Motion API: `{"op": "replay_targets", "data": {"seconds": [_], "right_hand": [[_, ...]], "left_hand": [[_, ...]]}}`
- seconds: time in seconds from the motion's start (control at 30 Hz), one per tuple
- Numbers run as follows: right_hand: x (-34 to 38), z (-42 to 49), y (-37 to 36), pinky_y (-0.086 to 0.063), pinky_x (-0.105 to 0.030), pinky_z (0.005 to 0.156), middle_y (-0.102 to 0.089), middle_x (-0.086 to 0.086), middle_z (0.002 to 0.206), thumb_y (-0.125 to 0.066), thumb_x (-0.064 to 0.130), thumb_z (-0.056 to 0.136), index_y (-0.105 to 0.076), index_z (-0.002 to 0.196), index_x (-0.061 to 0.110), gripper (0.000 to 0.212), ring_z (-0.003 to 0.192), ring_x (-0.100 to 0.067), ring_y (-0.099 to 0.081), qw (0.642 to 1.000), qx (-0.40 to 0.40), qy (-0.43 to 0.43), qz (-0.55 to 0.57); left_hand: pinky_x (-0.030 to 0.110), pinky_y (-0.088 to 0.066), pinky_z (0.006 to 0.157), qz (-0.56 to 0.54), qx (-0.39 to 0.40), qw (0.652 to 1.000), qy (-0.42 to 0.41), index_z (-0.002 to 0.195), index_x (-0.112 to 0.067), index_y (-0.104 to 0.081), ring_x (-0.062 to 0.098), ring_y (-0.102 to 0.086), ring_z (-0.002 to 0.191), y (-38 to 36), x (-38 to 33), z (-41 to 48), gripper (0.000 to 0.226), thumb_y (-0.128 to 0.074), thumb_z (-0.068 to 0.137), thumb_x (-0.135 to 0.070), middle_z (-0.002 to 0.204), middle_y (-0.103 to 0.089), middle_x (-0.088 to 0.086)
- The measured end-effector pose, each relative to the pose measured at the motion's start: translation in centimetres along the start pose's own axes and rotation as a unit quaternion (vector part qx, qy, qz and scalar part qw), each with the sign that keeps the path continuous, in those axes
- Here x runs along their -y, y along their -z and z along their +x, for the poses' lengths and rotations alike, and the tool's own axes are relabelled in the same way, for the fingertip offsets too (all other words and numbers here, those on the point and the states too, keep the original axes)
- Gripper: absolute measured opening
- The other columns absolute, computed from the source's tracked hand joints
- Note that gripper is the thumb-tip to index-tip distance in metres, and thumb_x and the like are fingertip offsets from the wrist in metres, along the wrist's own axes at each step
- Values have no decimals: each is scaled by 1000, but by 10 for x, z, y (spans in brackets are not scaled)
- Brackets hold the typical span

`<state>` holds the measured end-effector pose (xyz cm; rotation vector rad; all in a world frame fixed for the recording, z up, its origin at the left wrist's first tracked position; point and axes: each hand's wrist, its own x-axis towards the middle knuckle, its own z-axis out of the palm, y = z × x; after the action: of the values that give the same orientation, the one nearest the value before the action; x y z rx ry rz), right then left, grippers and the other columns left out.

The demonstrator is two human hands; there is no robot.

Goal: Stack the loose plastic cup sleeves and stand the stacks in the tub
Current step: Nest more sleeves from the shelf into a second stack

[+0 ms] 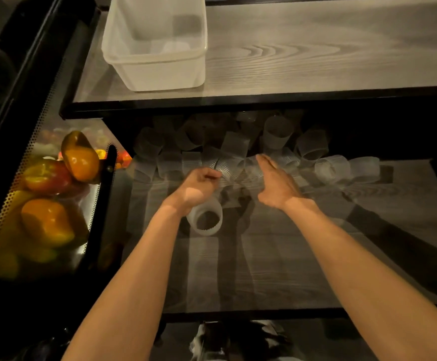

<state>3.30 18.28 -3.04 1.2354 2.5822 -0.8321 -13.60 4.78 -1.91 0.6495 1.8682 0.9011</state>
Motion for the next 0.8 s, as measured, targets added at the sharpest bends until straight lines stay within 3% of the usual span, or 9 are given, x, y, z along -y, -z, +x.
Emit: {"op": "replay_targets", "data": {"seconds": [0.1,0.2,0.27,0.33,0.43,0.5,0.57,0.7,0.8], "right_hand": [[-7,3,0,-55,-48,93,-22,-4,161,-66,-1,79,-5,160,32,107,123,-35,-55,1000,7,-9,-27],[-14,5,-1,-59,-44,76,-31,-6,139,-69,0,79,-21,157,24,95,92,-26,-59,998,0,-12,-67],[-18,4,-3,-57,-41,75,-33,-5,130,-69,-1,78,-46,139,15,68,96,-26,-55,995,-30,7,-93],[-22,4,-5,-52,-36,72,-33,-3,127,-68,-5,75,-52,121,13,51,106,-27,-51,993,-59,26,-98],[-25,6,-7,-51,-36,71,-31,1,145,-67,-8,73,-44,127,15,63,113,-31,-55,993,-63,57,-83],[-25,6,-8,-56,-41,80,-26,1,156,-70,-6,75,-29,149,22,89,117,-32,-58,995,-34,53,-78],[-25,4,-8,-56,-38,77,-27,-3,150,-72,-2,78,-15,158,28,103,114,-29,-57,995,-15,29,-99],[-30,0,-13,-58,-38,76,-29,-7,133,-75,3,79,-32,151,24,86,110,-28,-54,992,-23,20,-120],[-34,-4,-14,-55,-36,75,-32,-5,132,-76,8,80,-46,136,18,65,108,-27,-53,992,-39,27,-114]], "left_hand": [[23,-50,89,28,17,999,17,114,-17,-66,20,-62,110,-1,-3,8,21,-59,98,-5,118,-66,9],[34,-50,105,28,25,999,38,105,-21,-68,24,-62,117,0,-3,14,16,-64,96,-8,119,-67,9],[37,-48,108,19,34,998,43,103,-22,-69,22,-62,118,-1,-6,15,14,-64,96,-11,121,-67,8],[33,-50,104,-1,37,998,49,104,-23,-68,20,-62,116,-2,-9,15,11,-63,98,-15,122,-67,5],[22,-51,89,-26,46,997,58,109,-20,-67,17,-64,111,-4,-12,13,12,-62,99,-15,121,-68,4],[25,-52,94,-33,51,996,61,111,-20,-67,18,-65,111,-6,-11,13,14,-63,99,-16,119,-70,4],[30,-51,101,-43,51,996,62,113,-19,-67,19,-66,112,-7,-10,13,15,-63,98,-17,118,-71,4],[31,-50,102,-52,37,996,66,115,-19,-67,18,-66,112,-6,-8,12,18,-65,97,-20,118,-70,1],[22,-50,86,-73,3,995,60,115,-15,-68,18,-66,113,-7,-9,9,17,-63,98,-17,120,-69,4]]}}
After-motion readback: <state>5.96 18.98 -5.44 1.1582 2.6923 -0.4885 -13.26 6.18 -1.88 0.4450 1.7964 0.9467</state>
